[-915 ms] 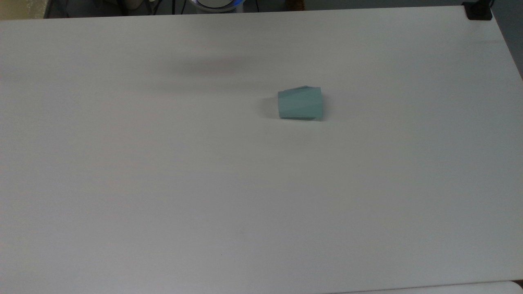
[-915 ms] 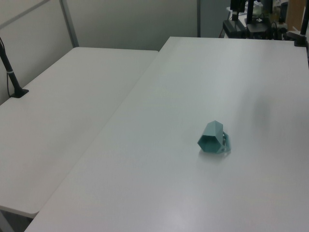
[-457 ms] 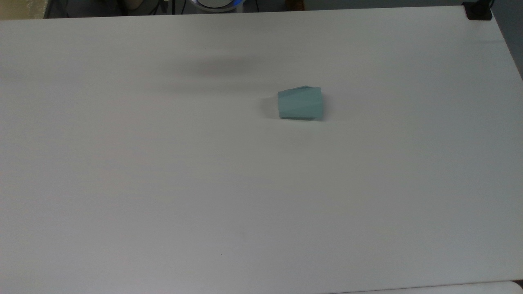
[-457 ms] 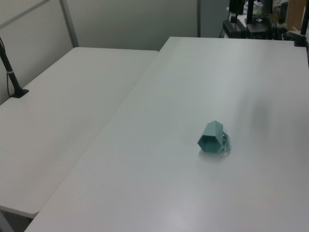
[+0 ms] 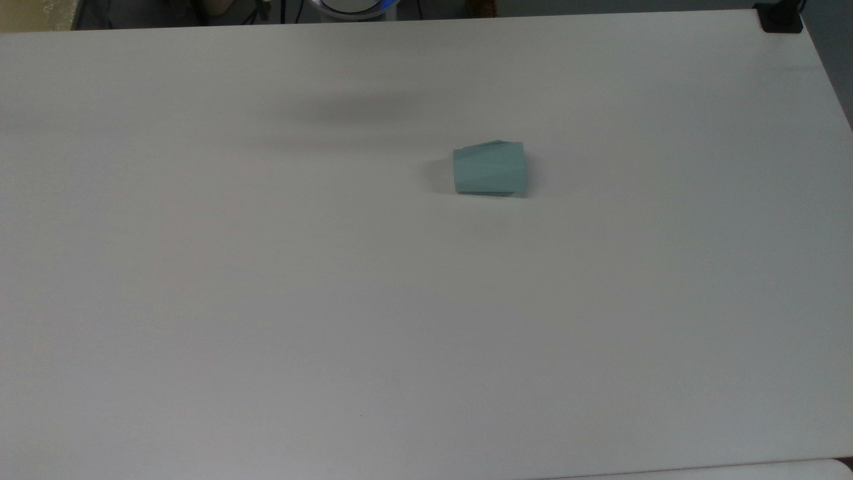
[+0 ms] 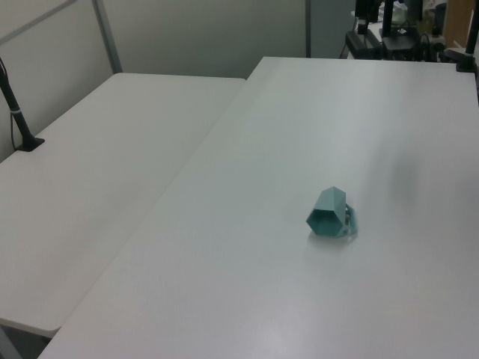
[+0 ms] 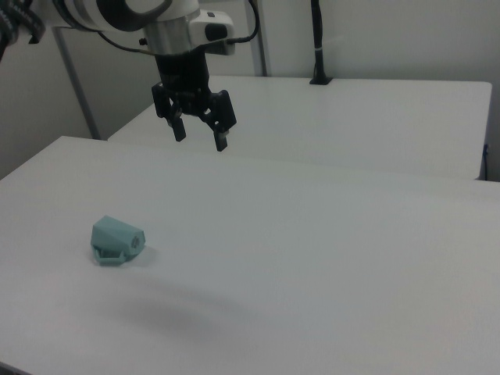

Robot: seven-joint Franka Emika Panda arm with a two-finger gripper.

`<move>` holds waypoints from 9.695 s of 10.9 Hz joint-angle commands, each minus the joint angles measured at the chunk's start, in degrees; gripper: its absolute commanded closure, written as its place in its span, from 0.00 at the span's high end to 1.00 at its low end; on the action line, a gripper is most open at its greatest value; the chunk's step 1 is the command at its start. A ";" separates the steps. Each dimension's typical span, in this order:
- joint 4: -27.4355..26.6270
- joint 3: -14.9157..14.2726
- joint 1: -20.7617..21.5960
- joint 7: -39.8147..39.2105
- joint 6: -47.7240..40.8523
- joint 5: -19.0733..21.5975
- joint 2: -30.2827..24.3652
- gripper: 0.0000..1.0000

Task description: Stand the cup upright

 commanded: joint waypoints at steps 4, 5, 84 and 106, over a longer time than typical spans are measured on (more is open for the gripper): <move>-0.66 -0.05 0.97 2.16 0.14 3.72 -0.93 1.00; -0.40 0.56 1.32 3.03 -0.11 3.54 -1.11 1.00; -36.41 -7.44 8.62 15.52 43.26 4.24 -3.49 0.00; -27.78 -7.52 11.52 15.35 31.13 3.19 -3.65 1.00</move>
